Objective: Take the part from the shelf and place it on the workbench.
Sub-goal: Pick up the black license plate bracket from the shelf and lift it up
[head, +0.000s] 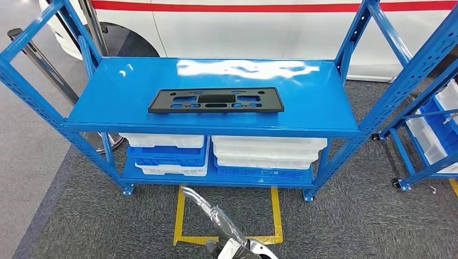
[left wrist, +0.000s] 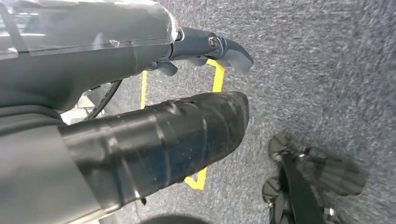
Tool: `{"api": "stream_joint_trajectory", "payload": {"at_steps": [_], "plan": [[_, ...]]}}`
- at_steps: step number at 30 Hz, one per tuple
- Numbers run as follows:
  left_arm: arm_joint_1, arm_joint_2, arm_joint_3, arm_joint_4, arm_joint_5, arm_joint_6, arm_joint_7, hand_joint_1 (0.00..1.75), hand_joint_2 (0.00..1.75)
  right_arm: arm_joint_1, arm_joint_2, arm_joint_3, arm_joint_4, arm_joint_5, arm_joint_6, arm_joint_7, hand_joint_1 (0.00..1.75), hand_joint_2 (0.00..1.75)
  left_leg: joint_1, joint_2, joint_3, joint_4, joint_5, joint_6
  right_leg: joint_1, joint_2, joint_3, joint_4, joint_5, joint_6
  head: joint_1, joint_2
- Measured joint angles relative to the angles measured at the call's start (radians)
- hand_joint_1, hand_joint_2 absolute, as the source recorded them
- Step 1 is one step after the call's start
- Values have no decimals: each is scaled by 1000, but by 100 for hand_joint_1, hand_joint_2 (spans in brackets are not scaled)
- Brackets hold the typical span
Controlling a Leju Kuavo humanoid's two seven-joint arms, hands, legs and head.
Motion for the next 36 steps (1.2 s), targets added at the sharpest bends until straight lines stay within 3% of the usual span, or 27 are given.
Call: {"api": "stream_joint_trajectory", "payload": {"at_steps": [1,2,3,5,7,11,13,16,17,18,20,21,23,27,28,30,32,33,34,36], "plan": [[1,0,-1,0,0,0,0,0,0,0,0,0,0,0,0,0,0,0,2,0,-28,44,-7,-4,0,1,2,1,-3,0,0,0],[3,1,-1,0,0,0,0,0,0,0,0,0,0,0,0,0,0,0,5,0,-39,52,7,-8,-1,2,5,2,-6,1,0,0],[4,1,-1,0,0,0,-1,0,0,0,0,0,0,0,0,0,0,0,7,1,-31,21,40,-11,-2,4,9,3,-11,3,0,0],[5,2,-2,0,0,-1,-2,0,0,0,0,1,0,0,0,0,0,0,12,1,20,-101,112,-14,-4,6,20,10,-27,13,0,0],[3,2,-3,0,0,-2,-3,0,0,-1,0,2,0,0,0,1,0,0,10,-1,58,-182,131,-6,-2,7,23,19,-41,26,-1,0],[4,2,-4,0,0,-3,-4,0,0,-3,0,3,-1,0,0,0,0,0,8,-3,77,-201,118,24,-1,6,26,40,-52,47,-3,0],[4,2,-5,0,0,-3,-4,0,0,-5,0,4,-3,0,0,0,0,0,9,-2,91,-206,112,37,-4,4,-10,114,-85,54,-2,0],[4,2,-6,0,0,-3,-4,0,0,-5,0,4,-3,0,0,0,0,0,6,-3,102,-206,99,45,-4,4,-124,290,-149,59,-2,0],[4,3,-6,0,0,-3,-4,0,0,-5,0,5,-3,0,0,0,0,0,5,-3,109,-206,94,44,-4,4,-148,310,-142,57,-2,0],[5,3,-6,0,0,-3,-4,0,0,-5,0,5,-3,0,0,0,0,0,4,-4,117,-206,87,44,-3,4,-156,298,-117,54,-2,0],[6,3,-6,0,0,-4,-4,0,0,-5,0,5,-3,0,0,0,0,0,3,-5,140,-206,70,40,2,3,-123,181,-21,41,-2,0],[5,2,-6,1,-1,-5,-4,0,0,-5,-1,5,-2,0,0,1,0,0,3,-6,151,-208,63,38,7,2,-105,124,6,34,-2,0],[4,2,-6,1,-1,-8,-4,0,0,-5,-1,6,-2,0,0,1,0,0,4,-6,162,-213,53,28,17,1,-81,56,23,21,0,0],[3,3,-6,1,-2,-12,-4,0,0,-5,-1,8,-3,0,4,2,0,0,2,-5,173,-182,39,7,13,5,-44,27,13,3,1,0],[2,3,-6,1,-3,-12,-4,0,0,-6,0,10,-3,0,5,2,0,0,3,-5,155,-146,21,5,11,5,-30,20,9,-1,1,0],[1,3,-6,2,-3,-13,-4,0,0,-8,0,12,-3,0,10,6,0,0,5,-6,84,-34,-26,0,11,4,-13,14,-2,-8,0,0],[2,4,-7,2,-3,-13,-4,0,0,-8,0,13,-2,0,14,12,0,0,6,-6,13,46,-41,-5,12,6,3,15,-17,-10,0,0],[4,4,-7,2,-3,-13,-4,0,0,-9,0,13,-2,-1,15,14,0,0,6,-5,-2,40,-19,-7,12,8,14,15,-26,-9,0,0],[6,4,-7,2,-3,-13,-4,0,0,-9,0,13,-2,-2,16,17,0,0,7,-5,-3,2,21,-7,12,10,28,15,-37,-7,0,0],[8,4,-7,2,-4,-13,-3,0,0,-9,-1,14,-1,-3,16,19,0,0,5,-5,18,-111,112,-4,12,11,58,16,-59,-1,1,0]]}}
